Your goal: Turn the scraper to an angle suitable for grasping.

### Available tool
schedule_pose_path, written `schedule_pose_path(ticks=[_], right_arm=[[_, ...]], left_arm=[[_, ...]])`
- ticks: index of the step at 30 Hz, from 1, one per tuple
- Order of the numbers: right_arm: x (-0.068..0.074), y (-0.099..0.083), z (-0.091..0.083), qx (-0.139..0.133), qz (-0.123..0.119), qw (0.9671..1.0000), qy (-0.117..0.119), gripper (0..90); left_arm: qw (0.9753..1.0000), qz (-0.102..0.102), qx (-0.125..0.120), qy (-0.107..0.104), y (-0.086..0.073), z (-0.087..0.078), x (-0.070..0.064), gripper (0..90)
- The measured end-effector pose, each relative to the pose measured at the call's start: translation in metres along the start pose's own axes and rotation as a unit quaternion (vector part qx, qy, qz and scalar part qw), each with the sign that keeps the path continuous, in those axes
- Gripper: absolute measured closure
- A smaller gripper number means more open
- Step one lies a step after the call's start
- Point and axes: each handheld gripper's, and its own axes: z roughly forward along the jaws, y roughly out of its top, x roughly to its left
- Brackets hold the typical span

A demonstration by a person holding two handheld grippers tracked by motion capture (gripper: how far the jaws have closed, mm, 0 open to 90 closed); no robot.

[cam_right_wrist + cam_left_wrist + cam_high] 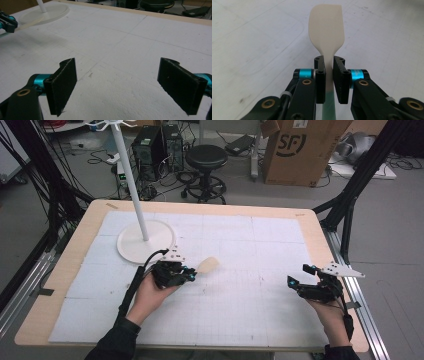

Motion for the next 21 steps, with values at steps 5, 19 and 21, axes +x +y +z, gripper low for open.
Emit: schedule_pose_path(ticks=[5, 19, 21], right_arm=[[0.0, 0.0, -0.001, -0.002, -0.001, 1.0, 0.0, 15.0], [0.001, -0.001, -0.001, 0.003, -0.006, 1.0, -0.002, 15.1], [0.002, -0.001, -0.001, 0.006, -0.007, 1.0, -0.001, 15.2]], left_arm=[[0.9996, 0.016, -0.001, -0.024, 0.012, 0.025, -0.01, 81.1], [0.991, 0.092, 0.015, -0.096, 0.034, 0.093, -0.054, 81.1], [0.9896, 0.098, 0.019, -0.104, 0.034, 0.101, -0.057, 81.0]])
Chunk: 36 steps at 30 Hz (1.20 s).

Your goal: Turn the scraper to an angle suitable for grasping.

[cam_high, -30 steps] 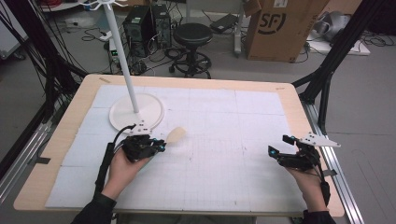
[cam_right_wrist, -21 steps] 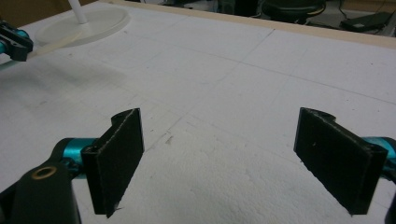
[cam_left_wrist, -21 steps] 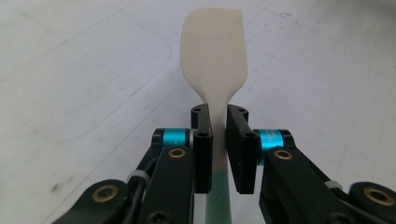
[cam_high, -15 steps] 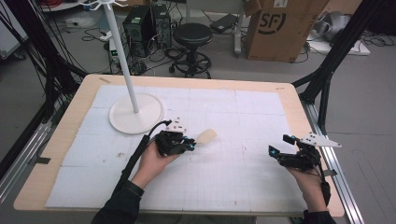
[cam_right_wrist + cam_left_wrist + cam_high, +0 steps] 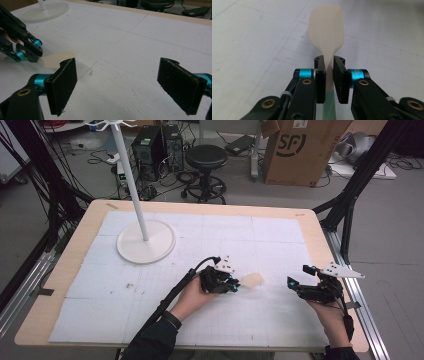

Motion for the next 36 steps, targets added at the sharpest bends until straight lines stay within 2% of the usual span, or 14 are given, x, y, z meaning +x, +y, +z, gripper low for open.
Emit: schedule_pose_path(ticks=[6, 9, 10, 12, 13, 14, 15, 16, 18, 23, 26, 29, 33, 36], right_arm=[[0.001, -0.001, 0.0, 0.0, 0.0, 1.0, 0.001, 15.3], [0.001, -0.001, 0.0, 0.0, 0.0, 1.0, 0.001, 15.2], [0.001, -0.002, 0.0, 0.0, -0.003, 1.0, 0.001, 15.3], [0.001, -0.002, 0.0, 0.001, -0.002, 1.0, 0.001, 15.3], [0.002, -0.001, 0.001, 0.001, -0.003, 1.0, 0.003, 15.3], [0.002, -0.001, 0.001, 0.001, -0.003, 1.0, 0.003, 15.3], [0.002, -0.001, 0.002, 0.002, -0.003, 1.0, 0.006, 15.3], [0.002, -0.001, 0.002, 0.002, -0.003, 1.0, 0.006, 15.3], [0.003, -0.001, 0.003, 0.002, -0.005, 1.0, 0.007, 15.3], [0.005, 0.001, 0.007, 0.005, -0.01, 0.9999, 0.012, 15.2], [0.007, 0.003, 0.011, 0.006, -0.012, 0.9998, 0.016, 15.2], [0.009, 0.004, 0.015, 0.009, -0.016, 0.9997, 0.019, 15.2], [0.011, 0.004, 0.019, 0.012, -0.019, 0.9995, 0.023, 15.2], [0.012, 0.005, 0.021, 0.01, -0.02, 0.9995, 0.024, 15.2]], left_arm=[[0.9998, 0.01, 0.005, -0.017, -0.002, 0.017, -0.005, 80.9], [0.9998, 0.005, 0.011, -0.015, -0.003, 0.02, -0.007, 79.6], [0.9999, -0.007, 0.004, -0.013, -0.003, 0.019, -0.008, 78.7], [0.9997, -0.019, -0.011, -0.005, -0.002, 0.017, -0.007, 67.9], [0.9996, -0.022, -0.017, -0.002, -0.001, 0.014, -0.007, 56.0], [0.9995, -0.022, -0.021, 0.001, 0.0, 0.011, -0.008, 56.0], [0.9994, -0.02, -0.027, 0.005, 0.0, 0.007, -0.008, 47.5], [0.9991, -0.024, -0.035, 0.005, 0.0, 0.002, -0.008, 47.5], [0.9983, -0.023, -0.052, 0.012, -0.001, -0.011, -0.008, 38.2], [0.9947, -0.025, -0.086, 0.05, -0.017, -0.06, -0.002, 27.9], [0.9905, -0.034, -0.112, 0.072, -0.035, -0.096, 0.005, 23.2], [0.9845, -0.052, -0.141, 0.09, -0.055, -0.131, 0.013, 21.5], [0.9718, -0.069, -0.164, 0.154, -0.09, -0.183, 0.02, 17.9], [0.9606, -0.083, -0.178, 0.196, -0.117, -0.217, 0.023, 17.1]])
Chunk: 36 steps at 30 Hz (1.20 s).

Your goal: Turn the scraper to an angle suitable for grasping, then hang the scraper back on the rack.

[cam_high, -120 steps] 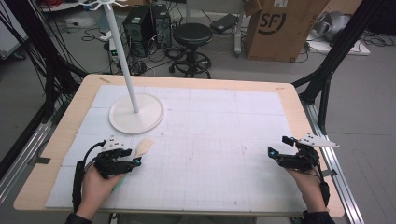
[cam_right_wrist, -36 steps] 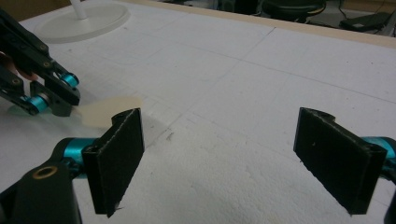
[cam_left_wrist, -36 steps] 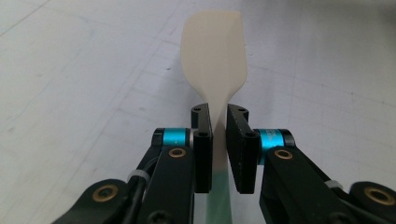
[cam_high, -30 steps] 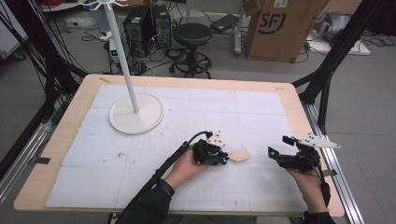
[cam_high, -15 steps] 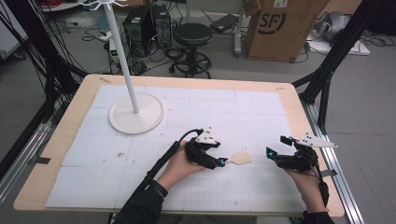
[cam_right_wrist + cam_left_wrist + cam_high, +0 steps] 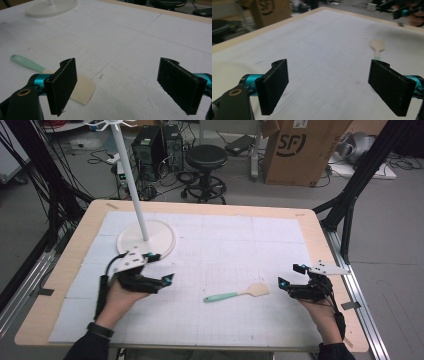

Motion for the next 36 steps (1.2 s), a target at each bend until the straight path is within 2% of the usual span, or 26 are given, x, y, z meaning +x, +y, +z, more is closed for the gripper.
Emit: schedule_pose_path(ticks=[3, 5, 7, 10, 14, 18, 24, 26, 29, 33, 36], right_arm=[[0.0, 0.002, 0.002, -0.005, 0.006, 1.0, 0.001, 15.2], [0.0, 0.003, 0.003, -0.008, 0.006, 0.9999, 0.002, 15.2], [0.002, 0.004, 0.004, -0.01, 0.002, 0.9999, 0.004, 15.2], [0.003, 0.004, 0.004, -0.008, -0.002, 0.9999, 0.008, 15.2], [0.002, 0.002, 0.003, -0.008, 0.0, 0.9999, 0.009, 15.1], [0.002, 0.004, 0.003, -0.012, -0.004, 0.9998, 0.014, 15.2], [0.004, 0.012, 0.01, -0.014, -0.042, 0.9979, 0.046, 15.1], [0.005, 0.016, 0.014, -0.02, -0.047, 0.9962, 0.071, 15.1], [0.008, 0.019, 0.02, -0.014, -0.06, 0.9943, 0.087, 15.1], [0.016, 0.022, 0.031, 0.007, -0.08, 0.9906, 0.11, 15.1], [0.022, 0.021, 0.04, 0.021, -0.092, 0.9865, 0.134, 15.4]], left_arm=[[0.9991, -0.019, -0.016, 0.034, -0.015, -0.031, 0.017, 17.0], [0.9975, -0.032, -0.026, 0.057, -0.025, -0.048, 0.028, 16.8], [0.9956, -0.035, -0.035, 0.08, -0.032, -0.063, 0.038, 15.9], [0.9931, -0.041, -0.047, 0.099, -0.039, -0.079, 0.049, 15.9], [0.9905, -0.042, -0.055, 0.119, -0.046, -0.09, 0.059, 16.0], [0.9893, -0.048, -0.061, 0.123, -0.048, -0.092, 0.062, 16.0], [0.9905, -0.039, -0.064, 0.115, -0.046, -0.091, 0.06, 16.1], [0.9906, -0.037, -0.066, 0.114, -0.045, -0.092, 0.059, 16.1], [0.9907, -0.037, -0.068, 0.112, -0.045, -0.094, 0.059, 16.0], [0.9912, -0.034, -0.062, 0.112, -0.046, -0.095, 0.056, 16.0], [0.9917, -0.034, -0.06, 0.108, -0.046, -0.095, 0.054, 16.0]])
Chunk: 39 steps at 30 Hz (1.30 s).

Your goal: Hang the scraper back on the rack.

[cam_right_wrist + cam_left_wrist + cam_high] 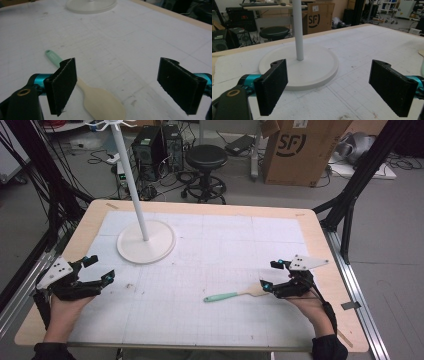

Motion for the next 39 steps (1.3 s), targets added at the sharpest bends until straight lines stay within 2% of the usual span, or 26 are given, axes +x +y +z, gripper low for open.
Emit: schedule_pose_path(ticks=[5, 10, 13, 19, 21, 26, 30, 34, 39], right_arm=[[0.005, -0.002, 0.018, 0.04, -0.009, 0.9984, 0.039, 19.6], [0.01, 0.001, 0.033, 0.06, -0.025, 0.9954, 0.07, 27.0], [0.013, 0.002, 0.043, 0.08, -0.036, 0.9917, 0.094, 33.2], [0.018, 0.002, 0.06, 0.119, -0.054, 0.9842, 0.12, 46.7], [0.019, 0.002, 0.064, 0.126, -0.057, 0.9826, 0.123, 50.0], [0.02, 0.001, 0.072, 0.151, -0.074, 0.9763, 0.136, 58.3], [0.019, 0.002, 0.073, 0.158, -0.089, 0.9749, 0.129, 64.4], [0.022, 0.008, 0.076, 0.176, -0.109, 0.9696, 0.131, 69.8], [0.023, 0.008, 0.076, 0.178, -0.113, 0.9683, 0.134, 75.0]], left_arm=[[1.0, 0.0, 0.002, -0.004, 0.0, 0.001, -0.001, 16.0], [0.9999, -0.002, 0.006, -0.008, -0.001, 0.003, -0.002, 16.0], [0.9999, -0.001, 0.006, -0.01, 0.0, 0.003, -0.002, 16.0], [0.9999, -0.002, 0.009, -0.012, -0.001, 0.003, -0.001, 16.1], [0.9999, -0.003, 0.009, -0.013, -0.001, 0.003, -0.001, 16.2], [0.9999, -0.003, 0.009, -0.013, -0.001, 0.003, -0.001, 16.3], [0.9998, -0.005, 0.01, -0.014, -0.001, 0.003, -0.001, 16.6], [0.9998, -0.004, 0.012, -0.017, -0.001, 0.005, -0.002, 16.6], [0.9997, -0.003, 0.014, -0.018, -0.001, 0.006, -0.003, 16.9]])
